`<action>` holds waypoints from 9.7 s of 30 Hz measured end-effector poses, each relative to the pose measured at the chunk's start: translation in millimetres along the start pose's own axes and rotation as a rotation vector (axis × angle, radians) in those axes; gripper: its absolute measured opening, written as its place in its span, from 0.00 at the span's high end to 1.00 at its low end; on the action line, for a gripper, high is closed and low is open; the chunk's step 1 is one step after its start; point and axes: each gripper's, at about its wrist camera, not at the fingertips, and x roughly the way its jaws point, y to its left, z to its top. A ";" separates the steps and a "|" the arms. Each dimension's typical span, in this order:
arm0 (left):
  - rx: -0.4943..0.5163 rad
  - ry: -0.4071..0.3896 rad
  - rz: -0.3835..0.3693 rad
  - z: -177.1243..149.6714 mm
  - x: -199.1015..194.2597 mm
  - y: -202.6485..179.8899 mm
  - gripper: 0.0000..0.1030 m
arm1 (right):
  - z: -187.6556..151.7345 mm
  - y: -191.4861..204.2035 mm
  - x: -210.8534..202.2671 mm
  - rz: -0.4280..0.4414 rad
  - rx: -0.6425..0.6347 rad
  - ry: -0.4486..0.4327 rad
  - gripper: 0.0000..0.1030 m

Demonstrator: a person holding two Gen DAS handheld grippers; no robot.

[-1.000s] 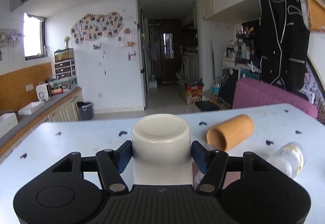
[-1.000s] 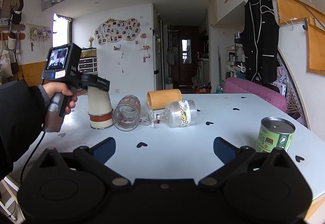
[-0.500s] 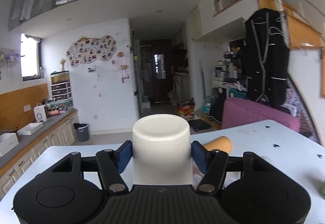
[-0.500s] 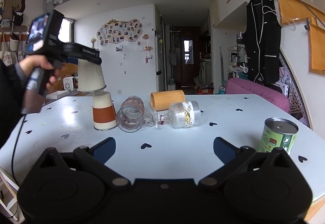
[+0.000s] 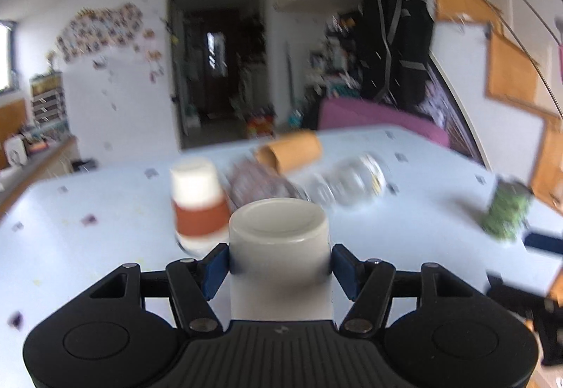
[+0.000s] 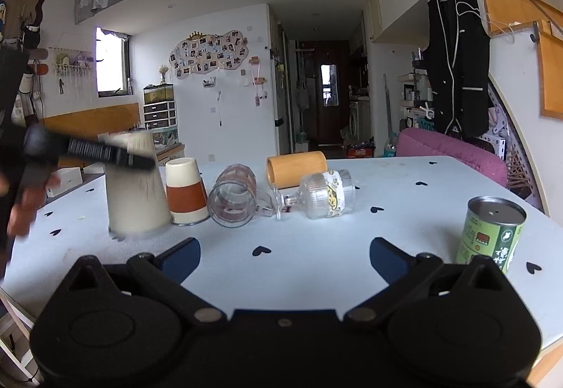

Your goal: Flip cup upright

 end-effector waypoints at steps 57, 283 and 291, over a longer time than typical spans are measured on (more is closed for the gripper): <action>-0.144 0.023 -0.158 -43.8 -10.4 40.1 0.41 | -32.6 35.2 69.3 0.381 0.095 0.241 0.94; -0.092 -0.133 -0.045 -54.1 -28.0 -68.5 0.00 | -25.3 -52.4 -65.7 -0.339 0.017 -0.019 0.03; -0.092 -0.133 -0.046 -53.9 -28.0 -68.6 0.00 | -25.2 -52.3 -65.7 -0.339 0.016 -0.019 0.03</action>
